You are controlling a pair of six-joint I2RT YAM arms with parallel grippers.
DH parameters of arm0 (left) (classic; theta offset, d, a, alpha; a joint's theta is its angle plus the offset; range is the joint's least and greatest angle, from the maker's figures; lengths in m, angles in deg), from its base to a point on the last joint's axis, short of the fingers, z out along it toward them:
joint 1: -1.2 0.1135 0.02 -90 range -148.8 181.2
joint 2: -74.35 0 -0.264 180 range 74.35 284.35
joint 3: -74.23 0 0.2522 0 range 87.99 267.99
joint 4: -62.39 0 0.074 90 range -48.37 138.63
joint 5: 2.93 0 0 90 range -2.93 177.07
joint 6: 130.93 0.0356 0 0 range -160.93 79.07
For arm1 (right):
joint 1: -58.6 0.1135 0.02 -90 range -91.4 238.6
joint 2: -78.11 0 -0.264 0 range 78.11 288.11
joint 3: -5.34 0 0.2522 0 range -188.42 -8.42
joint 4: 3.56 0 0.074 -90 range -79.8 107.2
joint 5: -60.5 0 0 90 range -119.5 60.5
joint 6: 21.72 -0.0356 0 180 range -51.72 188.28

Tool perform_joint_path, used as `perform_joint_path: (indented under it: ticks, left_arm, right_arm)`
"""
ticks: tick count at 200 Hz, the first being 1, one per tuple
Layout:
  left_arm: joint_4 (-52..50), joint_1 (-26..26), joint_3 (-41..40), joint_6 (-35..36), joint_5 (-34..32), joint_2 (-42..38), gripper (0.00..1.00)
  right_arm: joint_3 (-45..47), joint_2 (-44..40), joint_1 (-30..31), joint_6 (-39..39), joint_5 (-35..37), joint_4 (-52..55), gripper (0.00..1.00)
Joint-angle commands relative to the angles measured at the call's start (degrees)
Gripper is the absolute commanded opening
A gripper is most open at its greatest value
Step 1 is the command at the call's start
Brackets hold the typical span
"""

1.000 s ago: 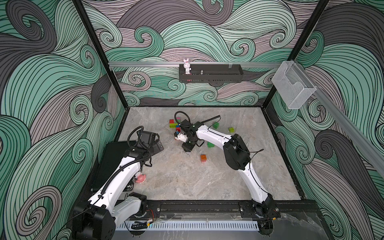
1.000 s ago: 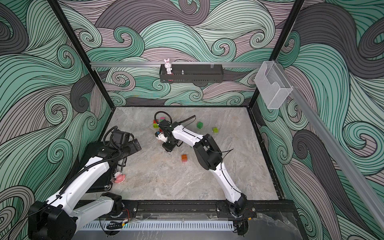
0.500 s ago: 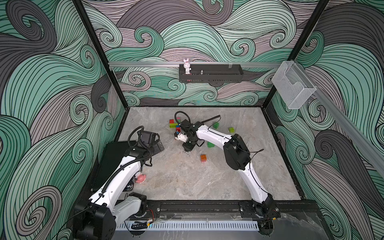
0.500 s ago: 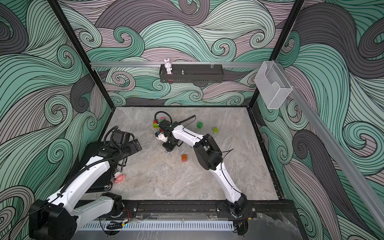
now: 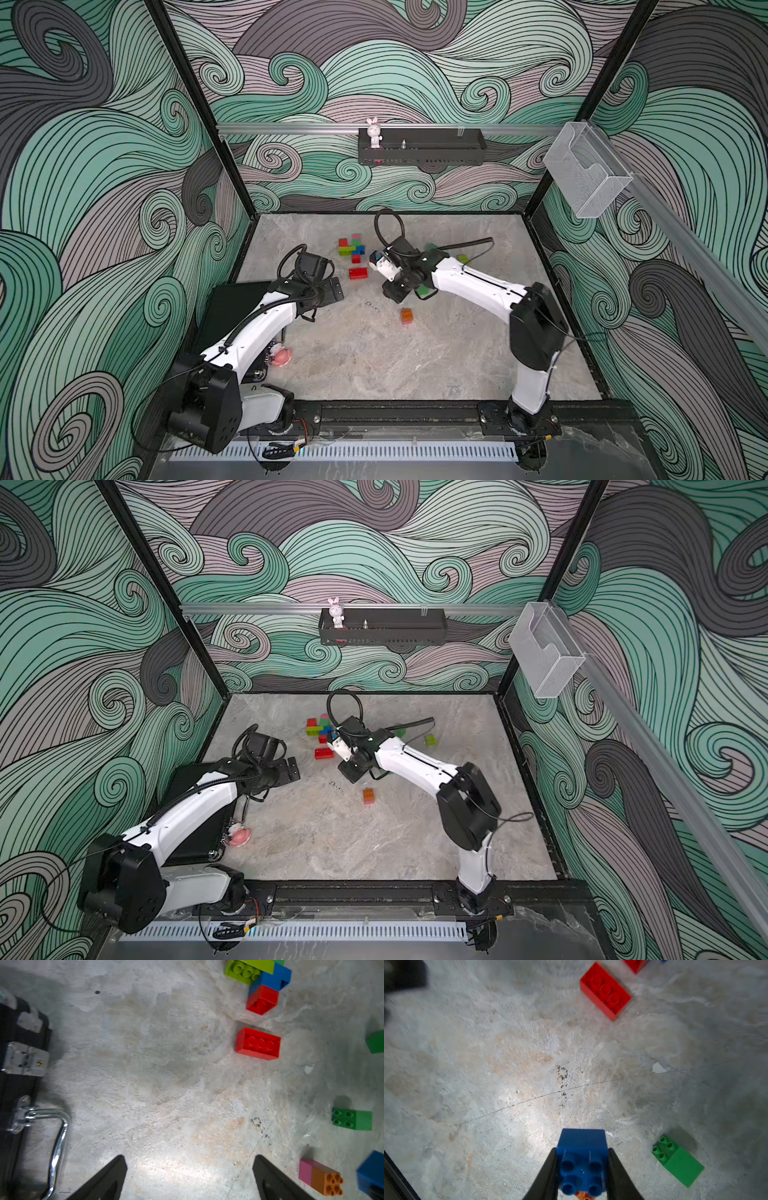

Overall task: Assemble the number 4 with lego
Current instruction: Assemble the lego brick with the lego brick.

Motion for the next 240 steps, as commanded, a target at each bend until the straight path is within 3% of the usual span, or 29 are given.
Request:
perform_joint_path:
  ticks: [1, 34, 53, 76, 101, 162, 240]
  left_arm:
    - [-0.73, -3.99, 3.95, 2.15, 1.17, 3.48, 0.99]
    - [-1.19, -9.41, 9.65, 2.64, 4.92, 12.1, 0.99]
    - [0.66, -10.84, 11.05, 3.05, 11.54, 15.21, 0.98]
    - [0.73, -12.49, 13.16, 5.05, 18.95, 19.05, 0.99]
    - [-2.37, -13.69, 15.83, 6.37, 22.39, 23.37, 0.99]
    - [-1.05, -13.8, 15.73, 4.53, 27.13, 26.26, 0.98]
    - [-3.31, -13.72, 16.55, 2.13, 26.37, 29.49, 0.98]
  right_arm:
    - [7.62, -8.0, -1.71, -9.58, 2.87, -6.91, 0.0]
    - [17.84, -18.36, -6.68, -22.13, 3.65, -7.2, 0.0]
    - [21.65, -21.97, -9.34, -27.83, 3.01, -4.5, 0.0]
    - [24.08, -23.53, -10.08, -29.47, -0.73, -0.72, 0.0]
    - [24.57, -20.68, -9.67, -31.09, -5.37, 2.48, 0.0]
    - [19.71, -11.96, -6.4, -31.17, -7.34, 1.24, 0.0]
    - [14.82, -4.26, -5.05, -27.76, -5.4, 0.08, 0.0]
